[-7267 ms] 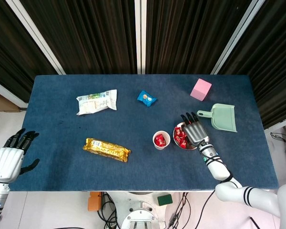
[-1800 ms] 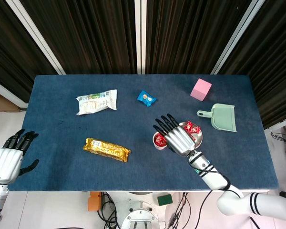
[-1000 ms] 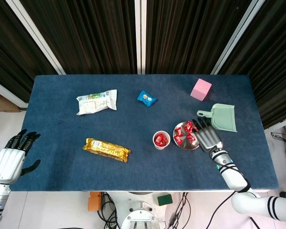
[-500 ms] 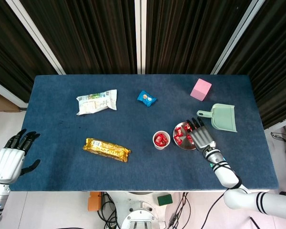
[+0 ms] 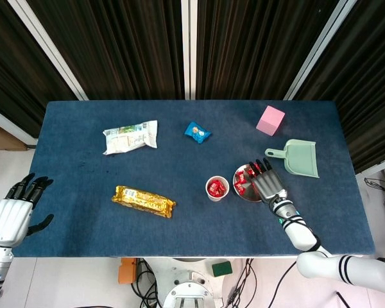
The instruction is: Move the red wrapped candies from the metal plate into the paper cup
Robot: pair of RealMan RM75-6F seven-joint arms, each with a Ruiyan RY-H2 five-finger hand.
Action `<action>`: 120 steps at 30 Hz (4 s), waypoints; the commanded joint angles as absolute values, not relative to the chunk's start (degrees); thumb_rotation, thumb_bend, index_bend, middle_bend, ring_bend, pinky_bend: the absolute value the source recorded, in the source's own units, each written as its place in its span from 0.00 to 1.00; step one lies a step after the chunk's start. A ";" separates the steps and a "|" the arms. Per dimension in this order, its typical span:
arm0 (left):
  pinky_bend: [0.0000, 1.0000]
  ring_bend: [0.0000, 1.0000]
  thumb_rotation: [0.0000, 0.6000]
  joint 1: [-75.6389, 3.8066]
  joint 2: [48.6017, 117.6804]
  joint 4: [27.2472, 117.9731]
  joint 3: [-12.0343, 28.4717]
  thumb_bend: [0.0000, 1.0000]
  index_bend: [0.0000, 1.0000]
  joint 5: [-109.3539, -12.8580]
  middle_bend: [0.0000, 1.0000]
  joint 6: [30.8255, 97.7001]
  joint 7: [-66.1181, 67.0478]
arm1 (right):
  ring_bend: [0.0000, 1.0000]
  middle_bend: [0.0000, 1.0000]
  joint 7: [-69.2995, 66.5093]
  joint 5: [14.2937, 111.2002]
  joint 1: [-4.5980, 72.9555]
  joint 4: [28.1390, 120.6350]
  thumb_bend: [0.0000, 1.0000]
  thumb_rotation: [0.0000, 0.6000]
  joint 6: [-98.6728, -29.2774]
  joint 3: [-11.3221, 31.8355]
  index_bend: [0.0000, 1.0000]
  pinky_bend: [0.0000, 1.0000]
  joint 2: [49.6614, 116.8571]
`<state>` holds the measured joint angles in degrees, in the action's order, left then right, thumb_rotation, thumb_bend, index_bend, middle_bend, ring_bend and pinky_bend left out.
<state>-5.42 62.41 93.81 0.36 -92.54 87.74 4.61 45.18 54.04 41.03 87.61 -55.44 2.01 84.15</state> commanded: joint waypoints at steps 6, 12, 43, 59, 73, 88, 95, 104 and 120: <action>0.20 0.06 1.00 -5.49 62.45 93.86 0.30 0.18 0.18 -92.63 0.15 87.61 4.76 | 0.00 0.03 44.89 54.29 40.87 87.61 0.36 1.00 -56.12 1.55 0.43 0.00 84.21; 0.20 0.06 1.00 -5.48 62.47 93.90 0.28 0.18 0.18 -92.65 0.15 87.62 4.84 | 0.00 0.03 44.08 55.40 40.59 87.45 0.37 1.00 -56.80 1.31 0.50 0.00 84.25; 0.20 0.06 1.00 -5.50 62.24 93.74 0.46 0.18 0.18 -92.22 0.15 87.65 4.17 | 0.00 0.04 48.87 62.36 45.48 104.88 0.38 1.00 -62.33 7.31 0.55 0.00 80.32; 0.20 0.06 1.00 -5.39 62.20 93.64 0.49 0.18 0.18 -92.20 0.15 87.83 3.99 | 0.00 0.04 48.59 65.57 46.69 102.83 0.36 1.00 -61.57 5.12 0.30 0.00 84.61; 0.20 0.06 1.00 -5.19 62.11 93.61 0.32 0.18 0.18 -92.69 0.15 88.26 3.82 | 0.00 0.03 42.41 67.12 43.26 101.07 0.36 1.00 -64.87 5.50 0.22 0.00 80.87; 0.20 0.06 1.00 -5.44 62.32 93.83 0.47 0.18 0.18 -92.26 0.15 87.61 4.51 | 0.00 0.03 39.21 61.07 42.56 90.85 0.36 1.00 -59.67 4.71 0.28 0.00 83.40; 0.20 0.06 1.00 -5.42 62.27 93.73 0.46 0.18 0.18 -92.25 0.15 87.66 4.25 | 0.00 0.03 39.28 60.50 42.38 86.56 0.36 1.00 -58.19 3.61 0.30 0.00 86.05; 0.20 0.06 1.00 -5.58 62.28 93.76 0.50 0.18 0.18 -92.12 0.15 87.35 4.30 | 0.00 0.03 39.47 60.40 42.30 83.45 0.37 1.00 -57.17 3.23 0.32 0.00 88.08; 0.20 0.06 1.00 -5.59 62.34 93.74 0.45 0.18 0.18 -92.13 0.15 87.33 4.40 | 0.00 0.03 39.52 60.19 41.51 82.43 0.37 1.00 -56.74 2.83 0.39 0.00 88.49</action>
